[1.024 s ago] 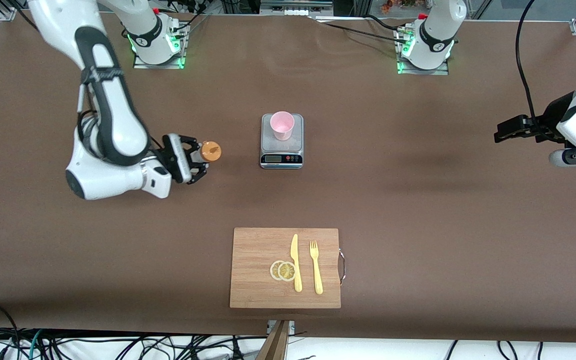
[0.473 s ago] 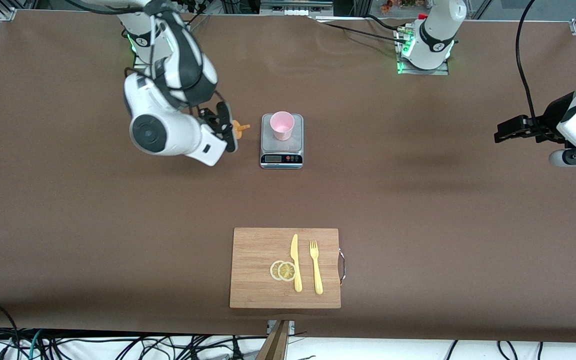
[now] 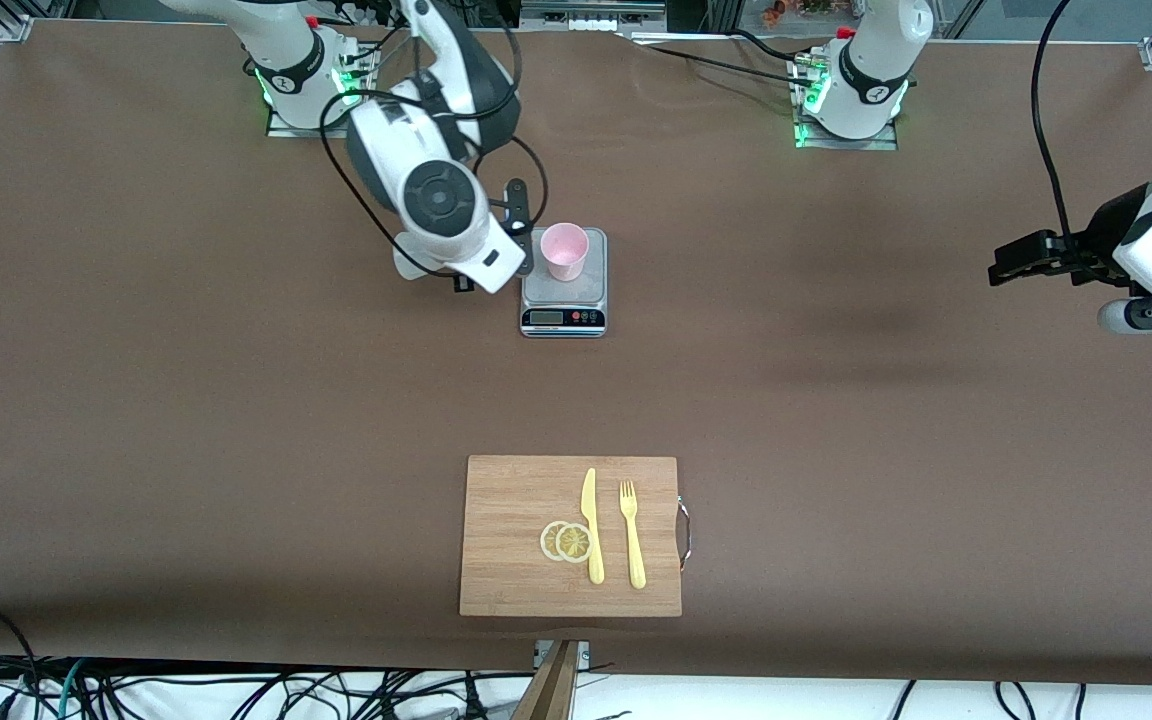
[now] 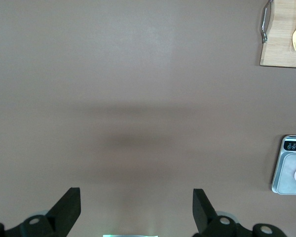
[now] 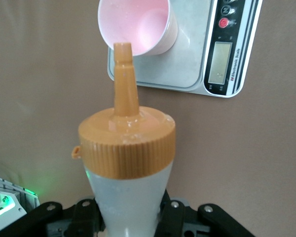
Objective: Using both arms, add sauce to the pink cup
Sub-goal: 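Lift the sauce bottle with the right gripper toward the pink cup, then tilt the bottle nozzle into the pink cup with the right gripper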
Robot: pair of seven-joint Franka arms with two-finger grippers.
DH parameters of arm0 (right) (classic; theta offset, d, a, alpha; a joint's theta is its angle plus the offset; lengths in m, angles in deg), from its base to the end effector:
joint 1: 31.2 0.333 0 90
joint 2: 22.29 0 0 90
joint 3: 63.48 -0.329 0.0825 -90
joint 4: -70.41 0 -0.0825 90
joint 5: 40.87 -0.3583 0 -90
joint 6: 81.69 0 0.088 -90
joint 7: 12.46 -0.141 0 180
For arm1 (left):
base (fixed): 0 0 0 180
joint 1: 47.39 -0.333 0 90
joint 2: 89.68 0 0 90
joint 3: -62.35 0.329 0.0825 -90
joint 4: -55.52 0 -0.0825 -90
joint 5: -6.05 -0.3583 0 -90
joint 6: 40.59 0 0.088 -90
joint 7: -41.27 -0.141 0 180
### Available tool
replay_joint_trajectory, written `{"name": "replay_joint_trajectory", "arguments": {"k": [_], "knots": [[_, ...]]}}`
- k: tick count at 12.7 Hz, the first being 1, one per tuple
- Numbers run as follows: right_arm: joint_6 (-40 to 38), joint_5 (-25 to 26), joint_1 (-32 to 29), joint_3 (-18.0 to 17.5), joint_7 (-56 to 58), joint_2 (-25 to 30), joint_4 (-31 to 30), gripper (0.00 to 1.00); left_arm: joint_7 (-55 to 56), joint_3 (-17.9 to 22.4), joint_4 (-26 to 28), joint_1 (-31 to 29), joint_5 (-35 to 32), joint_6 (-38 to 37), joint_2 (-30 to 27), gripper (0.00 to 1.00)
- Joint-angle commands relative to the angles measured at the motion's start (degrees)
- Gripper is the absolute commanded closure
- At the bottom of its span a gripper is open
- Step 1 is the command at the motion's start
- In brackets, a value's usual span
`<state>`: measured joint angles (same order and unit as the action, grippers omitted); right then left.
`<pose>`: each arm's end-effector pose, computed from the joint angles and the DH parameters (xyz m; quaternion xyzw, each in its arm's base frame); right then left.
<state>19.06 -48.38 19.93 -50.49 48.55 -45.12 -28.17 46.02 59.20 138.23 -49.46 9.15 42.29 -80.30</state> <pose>0.4444 0.3818 0.3298 -0.6554 -0.7349 0.1666 0.0508 0.5601 -0.0163 0.5607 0.9958 0.0307 -0.0816 0.0274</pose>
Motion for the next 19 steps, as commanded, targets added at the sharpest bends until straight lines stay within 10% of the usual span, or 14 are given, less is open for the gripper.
{"name": "replay_joint_trajectory", "arguments": {"k": [1, 19], "knots": [[1.0, 3.5, 2.7, 0.5, -5.3, -0.8, -0.5, 1.0, -1.1, 0.2, -1.9, 0.3, -0.2, -1.0, 0.8, 0.0], [-2.6, 21.5, 14.3, 0.5, -28.1, -4.2, 2.2, 1.0, -1.2, 0.2, -1.9, 0.2, -0.2, -1.0, 0.8, 0.0]]}}
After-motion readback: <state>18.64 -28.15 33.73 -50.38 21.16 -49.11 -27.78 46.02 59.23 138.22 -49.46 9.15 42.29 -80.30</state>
